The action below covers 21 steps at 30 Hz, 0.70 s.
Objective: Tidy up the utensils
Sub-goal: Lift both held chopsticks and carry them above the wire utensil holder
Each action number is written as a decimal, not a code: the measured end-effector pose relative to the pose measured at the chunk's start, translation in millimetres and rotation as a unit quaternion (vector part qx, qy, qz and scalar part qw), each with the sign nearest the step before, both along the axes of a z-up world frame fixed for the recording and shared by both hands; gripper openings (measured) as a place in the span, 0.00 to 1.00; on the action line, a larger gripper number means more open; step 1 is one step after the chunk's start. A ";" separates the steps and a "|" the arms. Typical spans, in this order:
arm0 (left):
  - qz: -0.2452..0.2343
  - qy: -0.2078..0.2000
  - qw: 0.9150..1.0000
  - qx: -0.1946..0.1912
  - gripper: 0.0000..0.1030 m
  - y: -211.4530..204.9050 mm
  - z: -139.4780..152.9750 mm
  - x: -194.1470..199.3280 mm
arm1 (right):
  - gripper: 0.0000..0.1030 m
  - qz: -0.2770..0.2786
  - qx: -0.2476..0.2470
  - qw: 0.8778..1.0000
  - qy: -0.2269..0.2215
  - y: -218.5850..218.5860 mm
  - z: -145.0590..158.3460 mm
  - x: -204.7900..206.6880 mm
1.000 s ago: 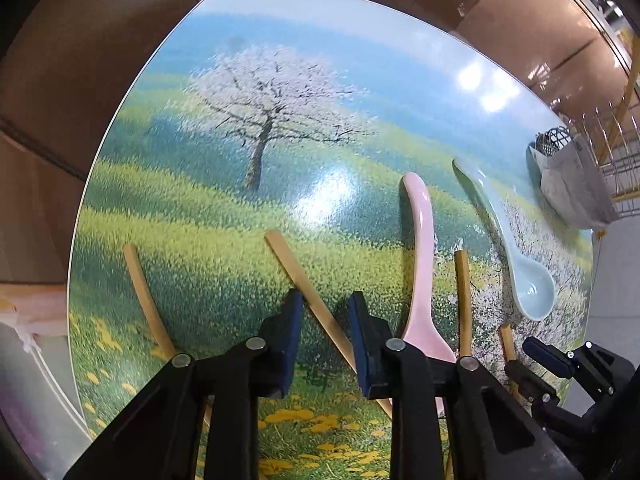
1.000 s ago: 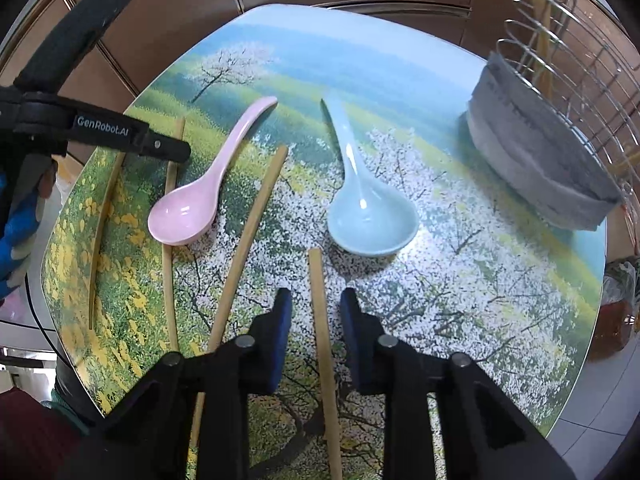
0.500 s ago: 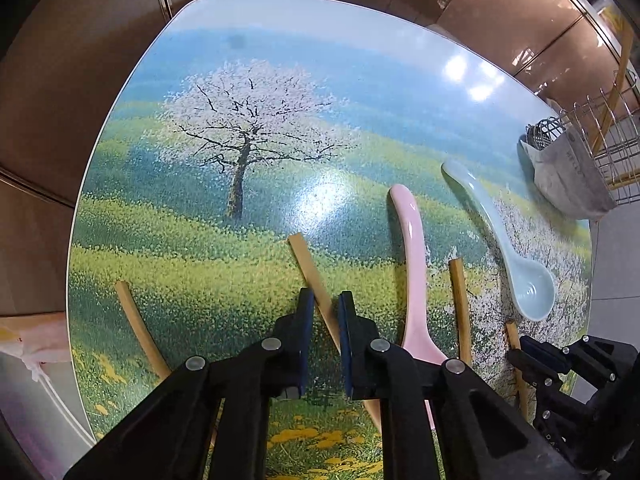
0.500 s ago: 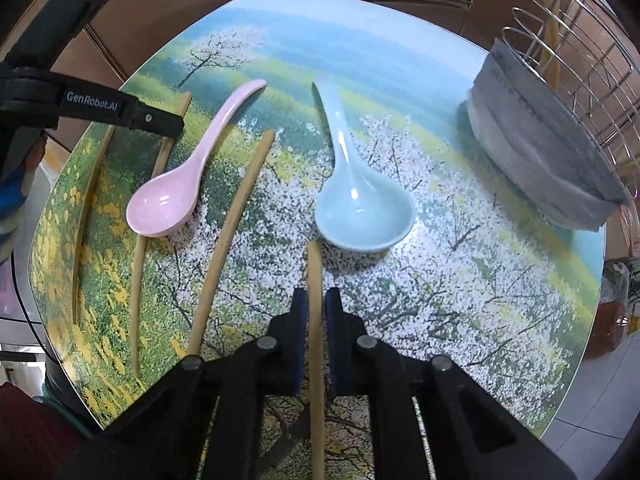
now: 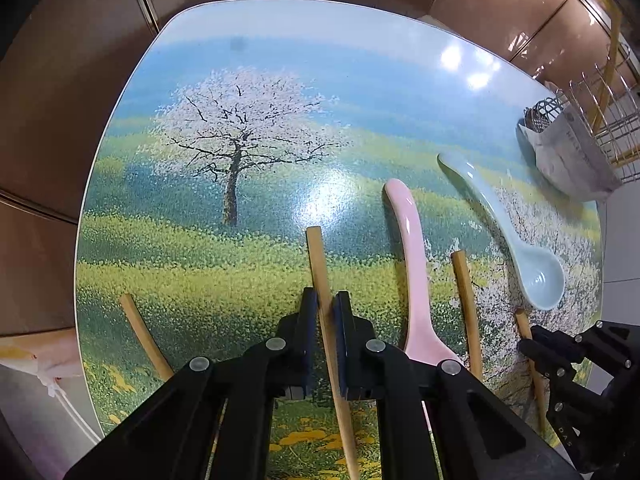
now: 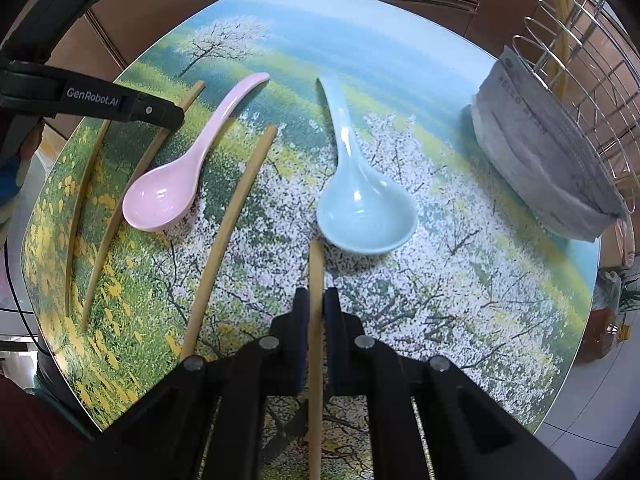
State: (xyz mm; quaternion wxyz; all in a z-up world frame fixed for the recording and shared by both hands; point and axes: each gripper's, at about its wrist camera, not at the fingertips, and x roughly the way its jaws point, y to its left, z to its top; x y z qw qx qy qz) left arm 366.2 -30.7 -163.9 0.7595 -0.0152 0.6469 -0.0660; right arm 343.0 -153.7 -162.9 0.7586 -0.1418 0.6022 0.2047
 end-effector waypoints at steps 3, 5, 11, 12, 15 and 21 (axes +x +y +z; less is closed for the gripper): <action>0.006 -0.001 1.000 0.006 0.06 -3.2 -0.4 -4.1 | 0.07 -0.002 -0.001 1.000 -0.002 1.1 1.3 -1.5; 0.005 -0.005 1.000 0.012 0.06 -8.2 -0.4 -7.2 | 0.07 -0.006 -0.001 1.000 -0.002 1.1 1.5 -2.1; 0.002 -0.019 1.000 0.015 0.06 -14.3 -2.1 -13.7 | 0.06 -0.011 -0.002 1.000 -0.008 2.8 2.4 -5.5; 0.003 -0.019 1.000 0.012 0.06 -16.0 -2.1 -16.4 | 0.06 -0.012 -0.003 1.000 -0.009 2.8 2.5 -5.9; 0.012 -0.017 1.000 -0.005 0.06 -14.4 -2.4 -22.6 | 0.06 -0.014 -0.004 1.000 -0.012 2.3 3.5 -8.2; 0.037 -0.024 0.999 -0.029 0.06 0.2 -2.2 -31.1 | 0.06 -0.012 0.006 1.000 -0.027 -2.9 14.5 -25.4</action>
